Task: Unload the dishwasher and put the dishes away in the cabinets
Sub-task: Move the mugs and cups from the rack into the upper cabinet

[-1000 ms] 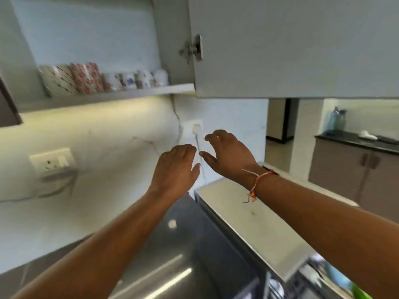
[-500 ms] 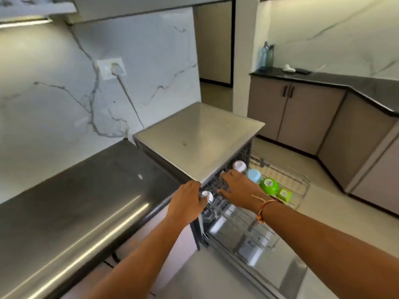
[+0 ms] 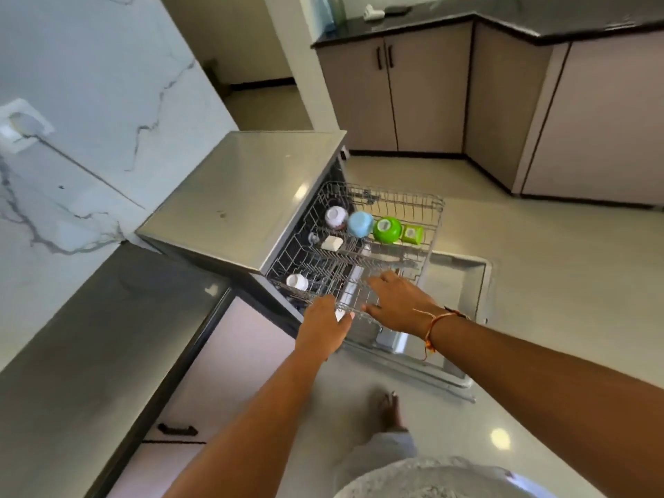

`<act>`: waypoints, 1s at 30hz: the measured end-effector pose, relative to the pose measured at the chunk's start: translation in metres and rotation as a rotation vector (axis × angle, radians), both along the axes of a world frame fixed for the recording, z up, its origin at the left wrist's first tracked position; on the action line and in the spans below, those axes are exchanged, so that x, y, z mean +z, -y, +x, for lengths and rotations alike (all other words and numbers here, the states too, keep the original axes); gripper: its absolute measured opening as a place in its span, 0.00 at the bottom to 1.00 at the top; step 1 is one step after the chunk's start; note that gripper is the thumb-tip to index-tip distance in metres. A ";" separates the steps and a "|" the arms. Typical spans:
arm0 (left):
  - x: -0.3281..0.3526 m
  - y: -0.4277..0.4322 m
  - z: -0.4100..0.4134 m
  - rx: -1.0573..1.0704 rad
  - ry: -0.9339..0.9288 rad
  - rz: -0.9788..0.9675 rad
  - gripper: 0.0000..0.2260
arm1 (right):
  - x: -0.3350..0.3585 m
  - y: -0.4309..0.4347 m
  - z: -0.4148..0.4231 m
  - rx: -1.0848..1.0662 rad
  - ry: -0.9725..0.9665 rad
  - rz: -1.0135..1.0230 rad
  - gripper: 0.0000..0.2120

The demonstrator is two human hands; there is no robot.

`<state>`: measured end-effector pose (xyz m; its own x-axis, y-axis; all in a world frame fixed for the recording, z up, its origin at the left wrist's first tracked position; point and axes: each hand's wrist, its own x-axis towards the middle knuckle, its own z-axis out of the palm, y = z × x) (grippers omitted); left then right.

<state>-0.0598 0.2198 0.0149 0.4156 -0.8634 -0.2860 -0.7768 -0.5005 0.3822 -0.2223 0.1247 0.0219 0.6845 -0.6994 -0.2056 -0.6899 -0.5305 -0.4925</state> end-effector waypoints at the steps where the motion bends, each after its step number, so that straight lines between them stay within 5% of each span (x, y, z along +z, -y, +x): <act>1: -0.005 0.006 0.003 -0.011 0.002 0.025 0.21 | -0.004 0.003 0.000 -0.002 0.005 0.005 0.30; 19: -0.177 0.179 0.173 -0.017 0.310 0.461 0.23 | -0.121 0.106 0.107 -0.107 -0.066 0.218 0.33; 30: -0.260 0.225 0.259 0.135 0.360 0.539 0.29 | -0.168 0.127 0.149 -0.079 -0.120 0.303 0.33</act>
<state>0.1994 -0.0054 -0.2452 0.6604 -0.5721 -0.4863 -0.7263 -0.6511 -0.2204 -0.0733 -0.0020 -0.1456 0.5885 -0.6442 -0.4885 -0.7860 -0.3146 -0.5321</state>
